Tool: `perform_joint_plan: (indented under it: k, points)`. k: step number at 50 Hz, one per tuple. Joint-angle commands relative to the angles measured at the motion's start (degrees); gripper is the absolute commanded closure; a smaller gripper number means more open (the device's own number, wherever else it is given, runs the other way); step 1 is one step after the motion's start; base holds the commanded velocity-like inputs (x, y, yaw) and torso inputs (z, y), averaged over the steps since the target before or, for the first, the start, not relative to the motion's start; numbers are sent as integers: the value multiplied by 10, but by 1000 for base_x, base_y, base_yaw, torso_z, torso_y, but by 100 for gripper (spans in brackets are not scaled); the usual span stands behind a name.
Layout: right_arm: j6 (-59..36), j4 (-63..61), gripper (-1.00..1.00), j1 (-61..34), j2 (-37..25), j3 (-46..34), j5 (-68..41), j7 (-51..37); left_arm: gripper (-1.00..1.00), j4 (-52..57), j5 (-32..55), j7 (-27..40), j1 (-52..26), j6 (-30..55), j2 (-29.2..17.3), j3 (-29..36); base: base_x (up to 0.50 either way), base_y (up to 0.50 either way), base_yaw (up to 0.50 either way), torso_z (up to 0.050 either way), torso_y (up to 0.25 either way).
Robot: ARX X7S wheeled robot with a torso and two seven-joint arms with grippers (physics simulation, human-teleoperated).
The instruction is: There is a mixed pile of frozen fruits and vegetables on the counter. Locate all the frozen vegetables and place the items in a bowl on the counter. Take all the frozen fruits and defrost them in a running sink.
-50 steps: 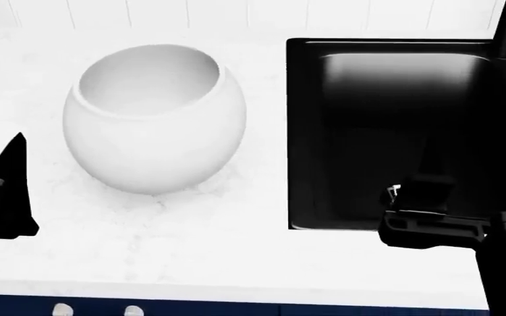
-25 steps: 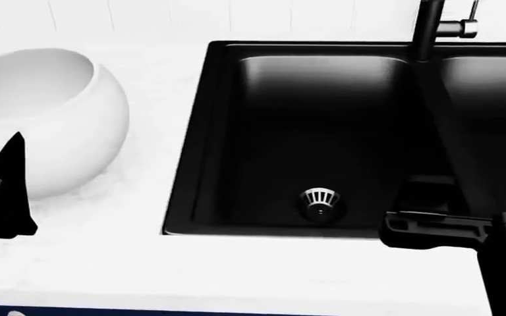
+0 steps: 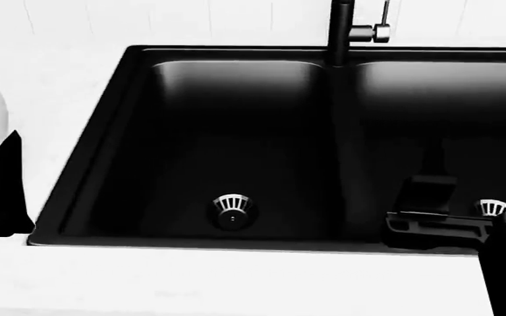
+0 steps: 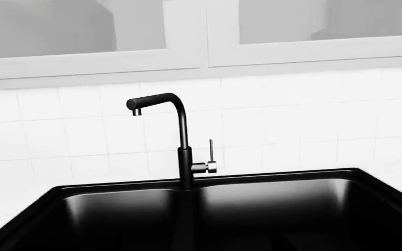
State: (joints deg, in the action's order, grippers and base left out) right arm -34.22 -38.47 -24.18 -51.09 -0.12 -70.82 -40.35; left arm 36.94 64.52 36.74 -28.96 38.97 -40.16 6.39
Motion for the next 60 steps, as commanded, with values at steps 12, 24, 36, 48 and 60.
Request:
perform_joint_plan:
  k: [12, 24, 36, 48, 60]
  points:
    - [-4, 1, -100, -3, 0, -4, -4, -4, -100, 1, 8, 0, -2, -2, 1, 0, 24, -500, 0, 0, 0]
    - [0, 2, -100, 1, -1, 0, -2, -2, -100, 1, 8, 1, -1, -3, -1, 0, 0, -500, 0, 0, 0]
    - [2, 6, -100, 4, 0, 2, -5, -4, -100, 1, 7, 2, 0, -4, -2, 2, 0, -500, 0, 0, 0]
    - [-2, 3, -100, 0, -2, 0, -6, -9, -100, 3, 9, 1, 1, -5, -4, 2, 0, -500, 0, 0, 0]
    - [-2, 1, -100, 0, -3, 1, -7, -10, -100, 2, 9, 2, -2, -6, -2, 5, 0, -500, 0, 0, 0]
